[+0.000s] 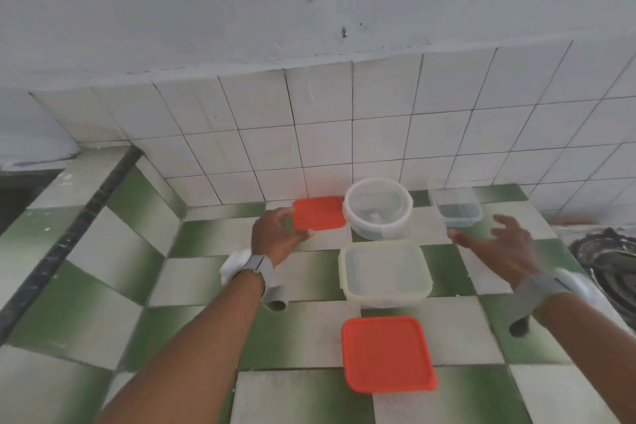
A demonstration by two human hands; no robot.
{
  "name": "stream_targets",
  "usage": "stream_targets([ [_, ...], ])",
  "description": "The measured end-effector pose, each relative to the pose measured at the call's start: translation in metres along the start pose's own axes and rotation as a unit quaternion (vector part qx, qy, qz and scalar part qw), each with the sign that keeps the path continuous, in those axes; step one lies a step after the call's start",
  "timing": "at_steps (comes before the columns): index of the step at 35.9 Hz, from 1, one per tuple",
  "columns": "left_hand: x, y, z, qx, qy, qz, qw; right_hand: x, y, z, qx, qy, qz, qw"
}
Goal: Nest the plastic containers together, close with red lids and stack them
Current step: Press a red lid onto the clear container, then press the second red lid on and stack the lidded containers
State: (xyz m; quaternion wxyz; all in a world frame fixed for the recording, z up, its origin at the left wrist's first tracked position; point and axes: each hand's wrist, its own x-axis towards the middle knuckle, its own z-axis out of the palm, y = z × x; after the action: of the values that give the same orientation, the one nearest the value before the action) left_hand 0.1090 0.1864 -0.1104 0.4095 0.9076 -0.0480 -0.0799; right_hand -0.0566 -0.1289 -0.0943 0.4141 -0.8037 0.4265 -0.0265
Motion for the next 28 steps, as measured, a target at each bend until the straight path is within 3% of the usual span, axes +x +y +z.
stream_targets([
  [4,0.036,0.010,0.001,0.091,-0.066,0.052,0.992,0.030,-0.024,0.011,-0.079,0.039,-0.005,0.996],
  [9,0.057,0.010,0.009,0.164,-0.137,0.081,0.973,0.053,-0.033,0.031,-0.100,0.048,-0.005,0.994],
  [13,0.061,0.008,0.009,0.173,-0.142,0.094,0.970,0.057,-0.030,0.041,-0.099,0.072,-0.002,0.993],
  [17,0.060,0.003,0.003,0.248,-0.130,0.092,0.956,0.059,-0.023,0.040,-0.089,0.100,-0.011,0.991],
  [22,0.040,-0.012,-0.005,0.313,-0.115,0.107,0.937,0.049,-0.009,0.025,-0.098,0.058,-0.032,0.993],
  [28,-0.017,-0.026,-0.019,0.300,-0.092,0.064,0.947,0.012,0.031,-0.016,-0.140,-0.035,-0.114,0.983],
])
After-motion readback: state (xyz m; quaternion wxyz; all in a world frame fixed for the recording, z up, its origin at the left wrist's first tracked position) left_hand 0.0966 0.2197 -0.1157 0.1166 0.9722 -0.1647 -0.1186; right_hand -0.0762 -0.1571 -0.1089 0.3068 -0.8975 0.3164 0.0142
